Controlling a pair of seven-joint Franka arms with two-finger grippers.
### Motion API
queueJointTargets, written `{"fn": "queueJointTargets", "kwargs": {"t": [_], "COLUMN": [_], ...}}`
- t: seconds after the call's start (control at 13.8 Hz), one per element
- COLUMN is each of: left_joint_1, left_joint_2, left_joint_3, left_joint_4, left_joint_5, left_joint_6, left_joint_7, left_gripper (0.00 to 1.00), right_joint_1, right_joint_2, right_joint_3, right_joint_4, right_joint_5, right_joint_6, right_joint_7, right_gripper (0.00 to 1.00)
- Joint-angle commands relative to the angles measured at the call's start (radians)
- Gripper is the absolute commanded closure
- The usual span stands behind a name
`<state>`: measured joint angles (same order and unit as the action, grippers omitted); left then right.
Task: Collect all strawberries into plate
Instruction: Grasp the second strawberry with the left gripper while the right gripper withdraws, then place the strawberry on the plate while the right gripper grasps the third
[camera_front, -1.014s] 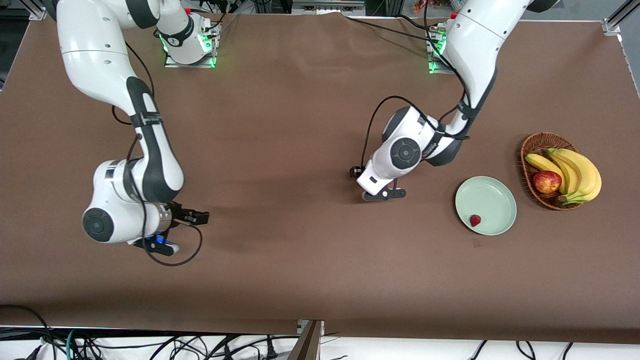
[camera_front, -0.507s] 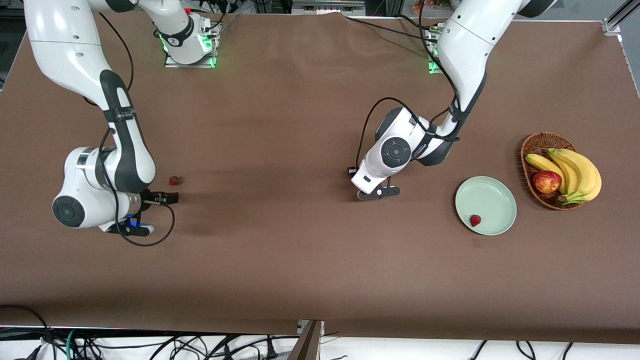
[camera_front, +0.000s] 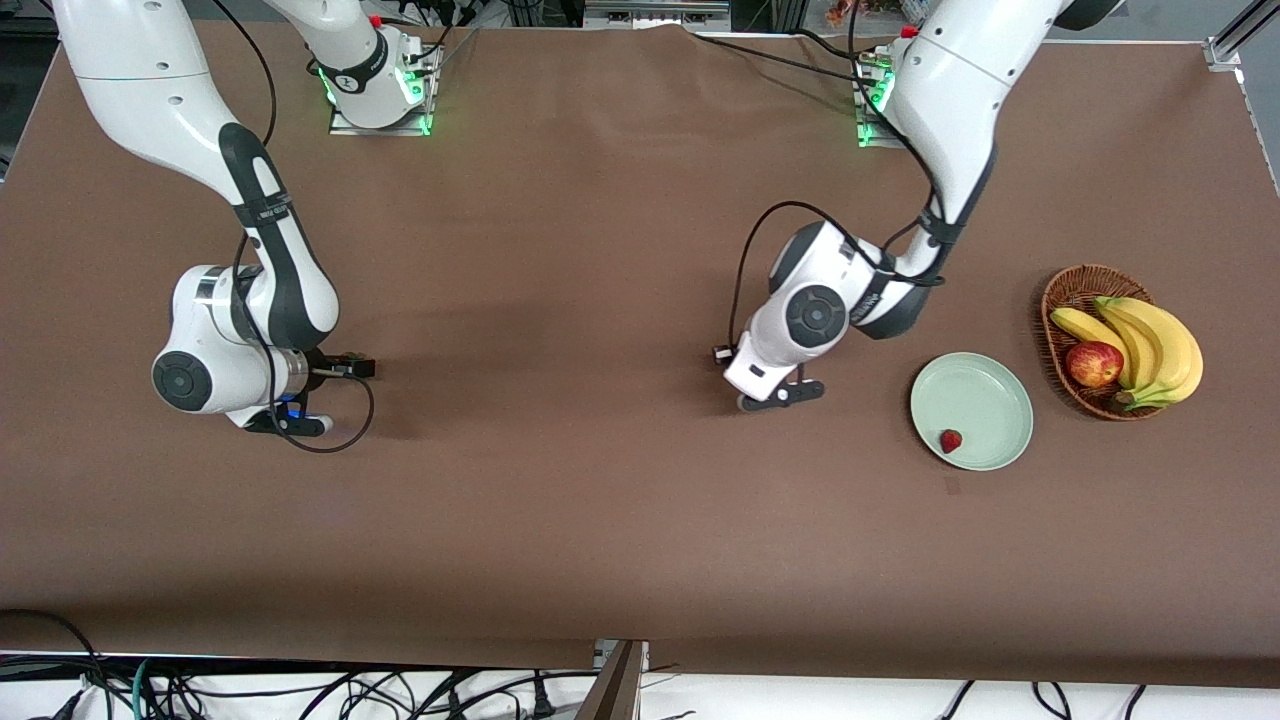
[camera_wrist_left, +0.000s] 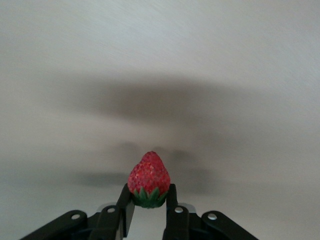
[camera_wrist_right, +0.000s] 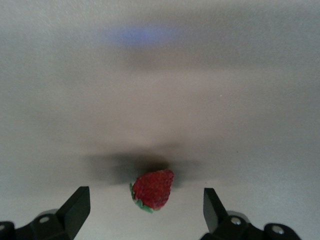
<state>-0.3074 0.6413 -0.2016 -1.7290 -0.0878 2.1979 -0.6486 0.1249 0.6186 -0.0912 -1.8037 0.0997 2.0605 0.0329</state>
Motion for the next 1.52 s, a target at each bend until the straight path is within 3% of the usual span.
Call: {"fn": "queueJointTargets", "kwargs": {"t": [0.0, 0.07, 0.43, 0.65, 0.8, 0.94, 1.09, 1.23, 1.3, 1.45], "left_joint_1": [0.126, 0.173, 0.336, 0.414, 0.503, 0.536, 0.600, 0.605, 0.607, 0.607], "left_joint_2": [-0.086, -0.094, -0.132, -0.137, -0.140, -0.132, -0.146, -0.176, -0.183, -0.181], "left_joint_3": [-0.007, -0.006, 0.008, 0.016, 0.013, 0.017, 0.002, -0.005, -0.005, -0.005], "left_joint_4": [-0.012, -0.012, -0.012, -0.023, -0.024, -0.041, -0.104, -0.238, -0.262, -0.261], "left_joint_5": [0.017, 0.019, 0.097, 0.120, 0.158, 0.178, 0.187, 0.168, 0.154, 0.148], "left_joint_6": [-0.136, -0.141, -0.152, -0.204, -0.225, -0.219, -0.190, -0.013, 0.032, 0.034], "left_joint_7": [0.195, 0.270, 0.543, 0.737, 0.867, 0.949, 0.981, 0.975, 0.972, 0.966], "left_gripper": [0.84, 0.84, 0.83, 0.83, 0.83, 0.83, 0.83, 0.83, 0.83, 0.72], "right_joint_1": [-0.004, -0.004, -0.002, -0.002, -0.001, 0.002, 0.016, 0.050, 0.068, 0.108], "right_joint_2": [-0.042, -0.042, -0.033, -0.033, -0.031, -0.019, 0.027, 0.085, 0.111, 0.164], "right_joint_3": [0.011, 0.011, 0.011, 0.011, 0.022, 0.091, 0.157, 0.217, 0.240, 0.292], "right_joint_4": [-0.066, -0.068, -0.071, -0.066, -0.049, -0.004, 0.085, 0.186, 0.226, 0.314], "right_joint_5": [-0.029, -0.029, -0.029, -0.029, -0.026, -0.015, -0.015, -0.018, -0.020, -0.020], "right_joint_6": [0.035, 0.038, 0.047, 0.047, 0.068, 0.110, 0.116, 0.115, 0.116, 0.128], "right_joint_7": [-0.013, -0.013, -0.013, -0.013, 0.001, 0.045, 0.215, 0.385, 0.463, 0.609], "right_gripper": [0.00, 0.05, 0.71, 1.00, 1.00, 1.00, 1.00, 1.00, 1.00, 1.00]}}
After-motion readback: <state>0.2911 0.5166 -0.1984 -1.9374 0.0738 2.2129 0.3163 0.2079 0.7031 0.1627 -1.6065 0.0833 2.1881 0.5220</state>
